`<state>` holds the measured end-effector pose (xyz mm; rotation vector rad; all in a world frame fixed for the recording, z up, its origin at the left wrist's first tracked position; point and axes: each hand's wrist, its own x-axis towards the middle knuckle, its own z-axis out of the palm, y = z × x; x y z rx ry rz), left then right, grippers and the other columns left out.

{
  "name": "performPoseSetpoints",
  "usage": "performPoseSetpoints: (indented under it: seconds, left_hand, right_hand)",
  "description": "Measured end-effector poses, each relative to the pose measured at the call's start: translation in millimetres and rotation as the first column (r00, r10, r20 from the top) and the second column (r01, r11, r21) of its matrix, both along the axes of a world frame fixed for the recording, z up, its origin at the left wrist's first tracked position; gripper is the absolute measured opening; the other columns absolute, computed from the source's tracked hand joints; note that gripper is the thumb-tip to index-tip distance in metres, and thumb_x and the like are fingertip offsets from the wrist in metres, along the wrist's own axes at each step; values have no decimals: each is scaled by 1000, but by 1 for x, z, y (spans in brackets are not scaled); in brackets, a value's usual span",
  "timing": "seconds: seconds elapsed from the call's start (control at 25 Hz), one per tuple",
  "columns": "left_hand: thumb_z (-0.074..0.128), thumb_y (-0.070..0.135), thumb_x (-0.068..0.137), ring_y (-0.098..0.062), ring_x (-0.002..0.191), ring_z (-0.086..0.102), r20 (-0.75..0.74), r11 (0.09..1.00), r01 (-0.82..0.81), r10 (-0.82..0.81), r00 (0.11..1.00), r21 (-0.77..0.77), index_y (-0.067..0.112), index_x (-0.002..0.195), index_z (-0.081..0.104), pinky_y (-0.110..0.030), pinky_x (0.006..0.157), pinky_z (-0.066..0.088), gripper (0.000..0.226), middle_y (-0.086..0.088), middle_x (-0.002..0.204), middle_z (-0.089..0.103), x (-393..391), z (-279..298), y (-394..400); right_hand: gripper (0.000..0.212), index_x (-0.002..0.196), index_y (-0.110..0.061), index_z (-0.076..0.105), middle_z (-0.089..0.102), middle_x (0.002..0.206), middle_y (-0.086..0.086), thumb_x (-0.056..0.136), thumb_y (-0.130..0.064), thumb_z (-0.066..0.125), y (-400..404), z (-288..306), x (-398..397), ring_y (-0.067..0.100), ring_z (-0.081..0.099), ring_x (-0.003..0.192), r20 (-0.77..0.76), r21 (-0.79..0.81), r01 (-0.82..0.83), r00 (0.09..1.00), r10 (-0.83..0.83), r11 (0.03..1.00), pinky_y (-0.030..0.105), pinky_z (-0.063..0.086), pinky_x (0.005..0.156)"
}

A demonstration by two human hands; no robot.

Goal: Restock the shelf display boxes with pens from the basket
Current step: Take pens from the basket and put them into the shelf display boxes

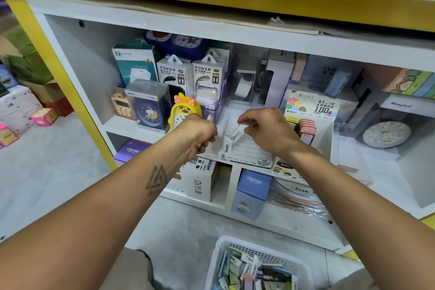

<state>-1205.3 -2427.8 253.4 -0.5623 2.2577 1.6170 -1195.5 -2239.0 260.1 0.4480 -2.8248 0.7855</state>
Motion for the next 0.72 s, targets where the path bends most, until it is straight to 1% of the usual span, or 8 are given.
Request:
performPoseSetpoints:
  seconds: [0.08,0.2,0.32,0.4,0.48,0.64,0.72]
  left_hand:
    - [59,10,91,-14,47,36,-2,1000,16,-16,1000,2,7,79,55,-16,39,33,13,-5,60,54,3,2,-3]
    - [59,5,89,-16,49,36,-38,999,27,-26,999,33,7,81,55,-20,45,32,10,-9,66,57,7,5,-6]
    - [60,3,88,-17,49,36,-44,998,34,-32,999,45,7,80,54,-21,46,33,11,-10,65,57,10,9,-6]
    - [59,3,88,-17,49,36,-52,998,43,-40,998,51,7,77,53,-21,46,32,14,-10,65,58,10,11,-6]
    - [59,2,87,-17,49,36,-58,997,48,-45,997,57,8,75,52,-21,47,32,15,-10,64,57,11,12,-5]
    - [59,2,86,-16,48,36,-54,997,54,-52,997,47,8,74,52,-20,45,32,16,-9,62,57,12,10,-3]
    - [60,3,86,-16,48,37,-49,997,62,-60,997,38,8,74,52,-20,45,32,15,-9,63,57,12,10,-3]
  right_hand:
    - [29,115,-19,72,72,103,2,91,-3,67,-4,-3,0,16,66,96,-11,-17,-9,1000,8,1000,32,55,91]
    - [28,113,-18,69,68,100,1,90,-2,67,-8,-5,2,17,64,94,-4,-6,-20,1000,20,1000,36,56,89]
    - [28,112,-17,72,67,96,-2,89,-3,66,-8,-2,2,15,65,92,-5,-5,-14,1000,14,1000,31,56,88]
    - [23,110,-14,73,66,93,-3,89,-8,68,-4,1,0,16,66,91,-22,9,20,1000,-20,1000,29,54,86]
    - [20,108,-13,74,67,94,-1,88,-13,71,-1,4,-1,16,66,87,-37,29,39,999,-38,999,29,54,84]
    - [19,106,-12,75,70,87,2,88,-18,74,0,5,2,16,66,82,-44,39,9,999,-7,999,34,56,84]
    - [22,105,-11,74,69,84,1,87,-23,77,-2,4,0,15,66,79,-18,49,17,1000,-16,999,33,56,82]
